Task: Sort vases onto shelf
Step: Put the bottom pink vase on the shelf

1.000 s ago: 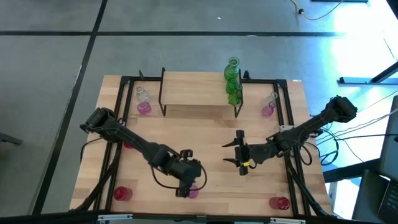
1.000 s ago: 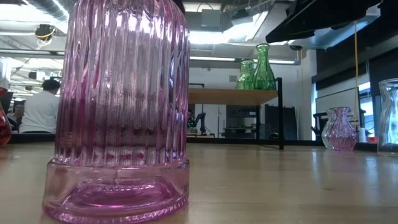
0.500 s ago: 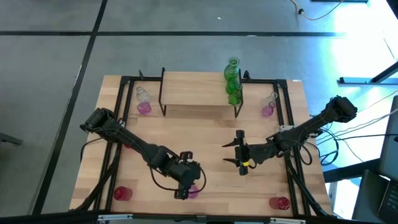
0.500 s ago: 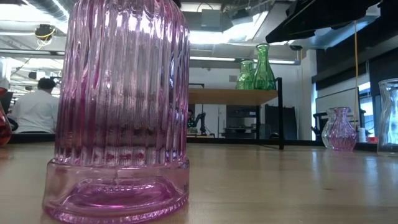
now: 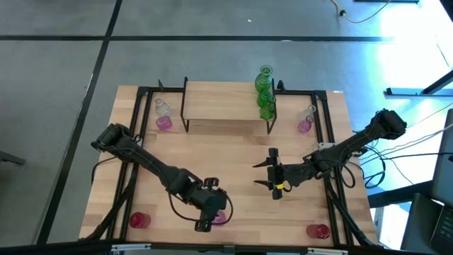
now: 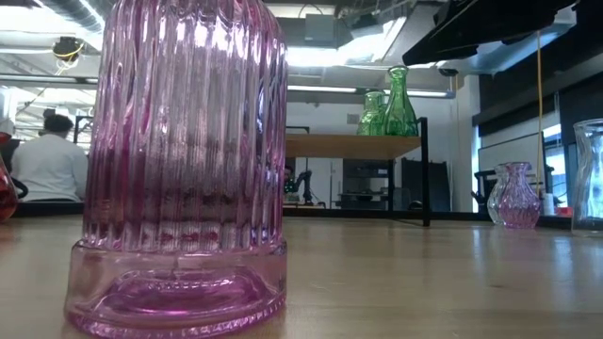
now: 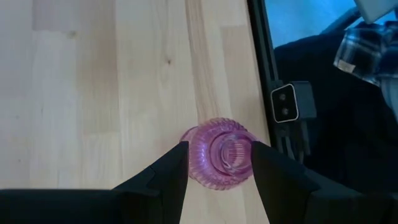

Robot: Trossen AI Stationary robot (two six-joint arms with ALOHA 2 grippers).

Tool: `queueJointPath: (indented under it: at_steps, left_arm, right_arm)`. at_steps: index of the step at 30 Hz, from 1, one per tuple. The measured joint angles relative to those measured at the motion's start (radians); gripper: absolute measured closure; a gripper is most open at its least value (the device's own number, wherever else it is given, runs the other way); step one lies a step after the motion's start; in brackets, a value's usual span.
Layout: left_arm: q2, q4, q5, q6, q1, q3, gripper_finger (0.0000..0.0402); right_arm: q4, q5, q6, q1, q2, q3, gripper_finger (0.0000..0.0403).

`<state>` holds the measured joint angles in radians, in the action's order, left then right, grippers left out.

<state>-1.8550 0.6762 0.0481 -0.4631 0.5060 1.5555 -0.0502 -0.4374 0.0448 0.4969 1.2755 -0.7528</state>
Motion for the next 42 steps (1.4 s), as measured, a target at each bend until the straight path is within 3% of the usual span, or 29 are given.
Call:
queueJointPath:
  at_steps: [11, 17, 29, 35, 42]
  left_arm:
    - [-0.067, -0.011, -0.114, -0.033, -0.014, 0.0, 0.0235]
    - [-0.067, -0.008, -0.124, -0.015, -0.023, 0.0, 0.024]
    - [-0.067, -0.013, -0.142, 0.128, -0.027, 0.001, 0.0379]
    - [-0.059, -0.001, -0.112, 0.16, -0.04, 0.004, 0.0384]
    - [-0.055, 0.218, -0.012, 0.224, -0.075, 0.116, 0.0386]
  right_arm:
    - [-0.003, 0.0, 0.007, 0.0, 0.001, 0.0, 0.0165]
    - [-0.004, -0.03, 0.007, 0.0, 0.012, 0.0, 0.0165]
    - [-0.003, -0.061, 0.007, 0.0, 0.016, 0.0, 0.0165]
    - [-0.003, -0.102, 0.007, 0.0, 0.016, 0.0, 0.0165]
    - [-0.011, -0.101, 0.013, 0.0, 0.016, 0.0, 0.0165]
